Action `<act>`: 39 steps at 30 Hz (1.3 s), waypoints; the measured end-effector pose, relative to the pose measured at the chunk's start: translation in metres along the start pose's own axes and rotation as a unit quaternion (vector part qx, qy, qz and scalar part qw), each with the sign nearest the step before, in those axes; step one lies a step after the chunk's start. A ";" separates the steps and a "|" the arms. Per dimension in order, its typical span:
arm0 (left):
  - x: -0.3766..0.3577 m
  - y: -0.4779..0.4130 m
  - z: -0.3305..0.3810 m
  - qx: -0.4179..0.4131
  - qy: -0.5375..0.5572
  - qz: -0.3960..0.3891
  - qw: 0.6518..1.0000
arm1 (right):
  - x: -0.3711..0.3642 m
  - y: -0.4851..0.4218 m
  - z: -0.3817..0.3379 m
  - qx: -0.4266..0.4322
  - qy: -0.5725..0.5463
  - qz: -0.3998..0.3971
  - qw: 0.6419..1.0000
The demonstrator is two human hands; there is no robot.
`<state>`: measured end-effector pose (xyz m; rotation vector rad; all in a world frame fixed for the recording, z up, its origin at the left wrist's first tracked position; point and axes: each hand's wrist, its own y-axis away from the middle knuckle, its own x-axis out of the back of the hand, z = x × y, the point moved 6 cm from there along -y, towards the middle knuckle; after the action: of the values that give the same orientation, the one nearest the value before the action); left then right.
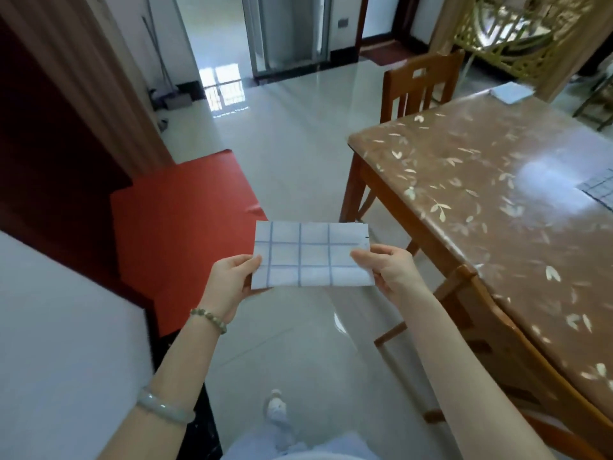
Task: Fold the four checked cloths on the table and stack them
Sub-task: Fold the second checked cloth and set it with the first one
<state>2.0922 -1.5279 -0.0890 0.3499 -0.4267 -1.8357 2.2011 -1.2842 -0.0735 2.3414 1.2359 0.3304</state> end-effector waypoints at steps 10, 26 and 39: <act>0.073 -0.050 0.039 -0.038 0.028 0.023 0.999 | -0.095 -0.035 -0.031 -0.007 -0.026 -0.022 0.999; 0.079 -0.259 0.105 -0.022 0.023 0.022 0.999 | -0.159 -0.231 -0.104 -0.009 -0.062 -0.011 0.998; 0.062 -0.454 0.200 0.003 0.012 0.010 1.000 | -0.204 -0.406 -0.209 -0.028 -0.075 -0.016 0.997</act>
<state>1.6004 -1.4408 -0.1207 0.3701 -0.4167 -1.8090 1.7095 -1.1944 -0.0988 2.2513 1.1759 0.1740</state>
